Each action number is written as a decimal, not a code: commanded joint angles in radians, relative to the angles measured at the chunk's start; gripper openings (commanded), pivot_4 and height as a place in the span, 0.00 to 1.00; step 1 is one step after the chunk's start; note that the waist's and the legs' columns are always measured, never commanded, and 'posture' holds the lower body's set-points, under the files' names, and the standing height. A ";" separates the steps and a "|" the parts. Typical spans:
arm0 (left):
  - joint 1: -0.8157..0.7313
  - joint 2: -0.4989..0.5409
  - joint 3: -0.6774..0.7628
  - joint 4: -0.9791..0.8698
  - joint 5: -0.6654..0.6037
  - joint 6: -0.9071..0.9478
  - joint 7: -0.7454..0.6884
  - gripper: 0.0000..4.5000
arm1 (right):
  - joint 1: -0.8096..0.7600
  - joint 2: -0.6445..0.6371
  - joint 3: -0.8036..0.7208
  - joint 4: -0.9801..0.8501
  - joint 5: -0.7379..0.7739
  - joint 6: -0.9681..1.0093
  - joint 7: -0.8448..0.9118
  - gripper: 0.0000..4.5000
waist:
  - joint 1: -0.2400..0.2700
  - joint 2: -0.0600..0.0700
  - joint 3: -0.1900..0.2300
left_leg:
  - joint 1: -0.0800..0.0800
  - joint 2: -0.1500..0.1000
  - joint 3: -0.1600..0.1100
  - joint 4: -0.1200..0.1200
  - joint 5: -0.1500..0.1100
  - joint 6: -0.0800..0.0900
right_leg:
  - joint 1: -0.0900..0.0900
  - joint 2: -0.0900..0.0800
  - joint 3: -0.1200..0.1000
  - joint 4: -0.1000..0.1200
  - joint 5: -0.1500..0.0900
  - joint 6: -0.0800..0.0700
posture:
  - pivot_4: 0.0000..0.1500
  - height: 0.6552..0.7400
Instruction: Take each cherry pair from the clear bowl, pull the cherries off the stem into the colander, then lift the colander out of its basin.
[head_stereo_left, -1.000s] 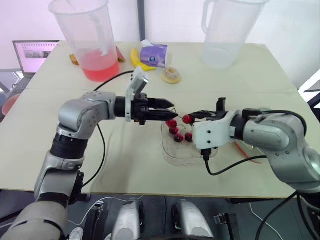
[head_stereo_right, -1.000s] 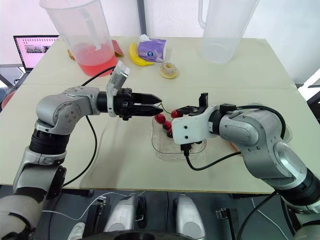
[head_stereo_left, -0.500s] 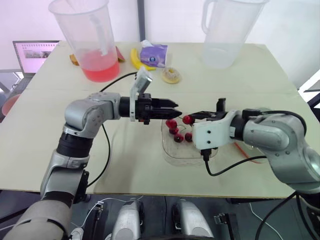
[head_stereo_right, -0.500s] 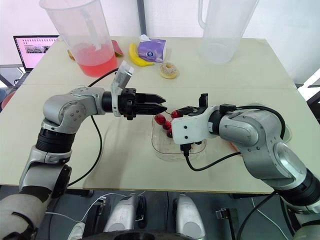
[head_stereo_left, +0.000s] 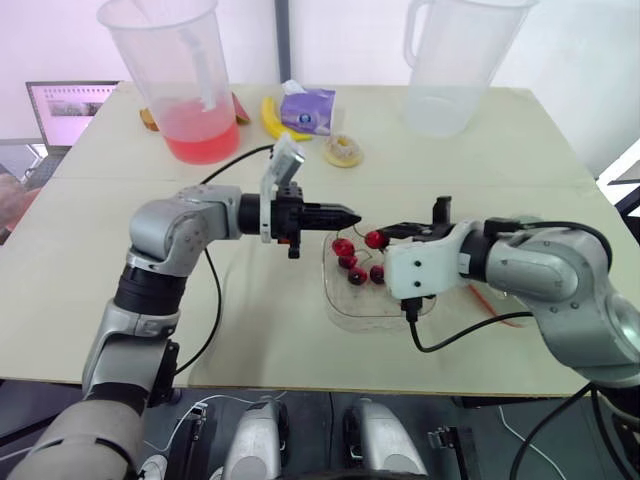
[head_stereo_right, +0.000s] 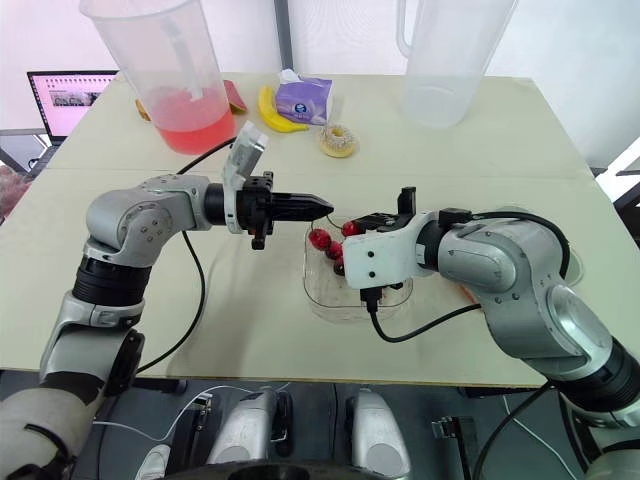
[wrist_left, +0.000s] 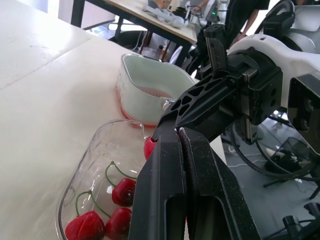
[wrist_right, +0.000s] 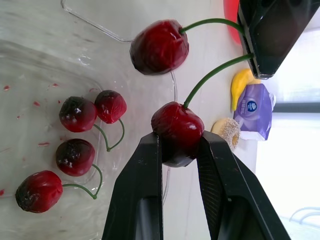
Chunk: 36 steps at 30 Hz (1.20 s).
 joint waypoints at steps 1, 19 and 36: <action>-0.009 -0.002 0.022 -0.030 -0.014 -0.005 0.001 0.01 | -0.009 0.012 -0.039 -0.045 0.007 0.012 0.003 0.12 | 0.000 0.000 0.000 | 0.000 0.000 0.000 0.000 0.000 0.000 | 0.000 0.000 0.000 0.000 0.000 0.000 | 1.00 1.00; -0.038 0.146 -0.061 -0.054 0.142 -0.293 -0.244 0.00 | -0.279 0.143 -0.279 0.017 0.620 0.949 0.146 0.83 | 0.001 0.000 0.000 | 0.001 0.000 0.000 -0.002 -0.002 0.004 | 0.000 -0.001 0.000 0.000 0.000 -0.001 | 1.00 1.00; -0.001 0.153 -0.041 -0.162 0.117 -0.257 -0.209 0.00 | -0.357 0.248 -0.185 0.131 0.803 0.998 -0.078 0.78 | -0.001 0.000 0.000 | 0.001 0.000 0.000 -0.002 -0.003 0.006 | 0.000 -0.001 0.000 0.000 0.000 0.000 | 1.00 1.00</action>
